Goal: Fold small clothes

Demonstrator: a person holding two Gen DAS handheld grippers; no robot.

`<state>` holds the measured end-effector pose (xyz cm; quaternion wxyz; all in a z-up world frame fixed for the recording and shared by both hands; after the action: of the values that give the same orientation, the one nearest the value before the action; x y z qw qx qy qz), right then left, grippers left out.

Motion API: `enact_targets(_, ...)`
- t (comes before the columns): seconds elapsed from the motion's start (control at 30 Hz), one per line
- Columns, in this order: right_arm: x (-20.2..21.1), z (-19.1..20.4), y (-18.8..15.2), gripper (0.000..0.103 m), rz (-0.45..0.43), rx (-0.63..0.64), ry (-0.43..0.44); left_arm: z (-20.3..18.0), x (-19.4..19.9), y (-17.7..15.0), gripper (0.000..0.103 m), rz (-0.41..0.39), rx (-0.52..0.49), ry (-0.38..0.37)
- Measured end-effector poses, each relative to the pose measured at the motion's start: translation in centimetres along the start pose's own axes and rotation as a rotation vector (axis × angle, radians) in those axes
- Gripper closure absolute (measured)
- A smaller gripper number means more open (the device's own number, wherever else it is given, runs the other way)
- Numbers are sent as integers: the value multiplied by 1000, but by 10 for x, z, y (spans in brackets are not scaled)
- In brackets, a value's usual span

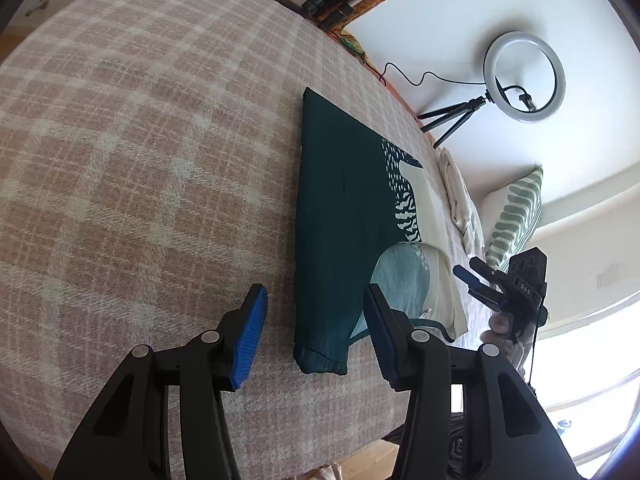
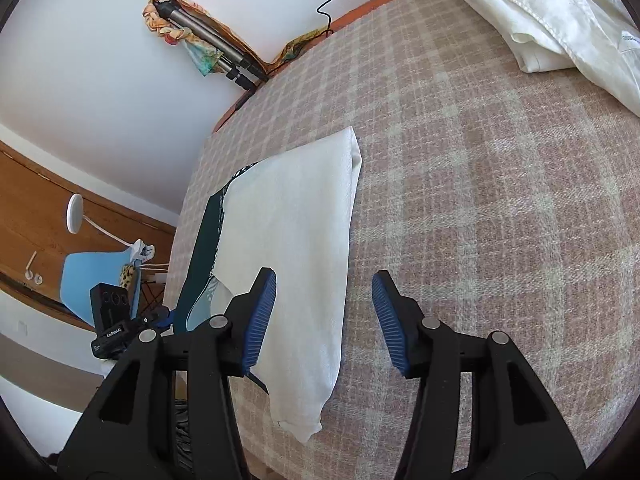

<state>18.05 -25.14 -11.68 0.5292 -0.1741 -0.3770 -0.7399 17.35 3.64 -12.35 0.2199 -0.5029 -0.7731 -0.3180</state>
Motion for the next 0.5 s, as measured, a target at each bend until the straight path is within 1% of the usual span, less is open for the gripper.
enact_targets(0.1,-14,-4,3,49,19,-31,33,2,-7,-4,55,19,38,-47)
enact_targets(0.13,-20,-5,5,49,27,-35,45,1,-7,-4,55,12,39,-57)
enact_targets(0.17,-25,-4,6,49,30,-32,48,-1,-10,-4,55,25,39,-65)
enact_targets(0.27,-36,3,15,49,14,-16,68,-4,-16,-1,55,37,58,-103)
enact_targets(0.33,-44,4,23,49,7,-30,103,-6,-20,1,55,37,68,-128)
enact_targets(0.4,-51,6,30,49,-10,-39,125,-12,-27,4,56,45,46,-130)
enact_targets(0.43,-56,8,35,49,-12,-41,133,-15,-30,5,58,52,32,-129)
enact_targets(0.5,-62,10,42,49,-16,-44,144,-21,-37,8,58,61,12,-137)
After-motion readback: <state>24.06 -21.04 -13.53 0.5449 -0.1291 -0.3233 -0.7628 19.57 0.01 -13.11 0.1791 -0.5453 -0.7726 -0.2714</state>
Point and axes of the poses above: each gripper's, at about its wrist camera, not at the fingertips, and x roughly against the way its jaws point, z to its left, y to its top, the point moved 4 cm from there along -x, roughly the way its jaws point
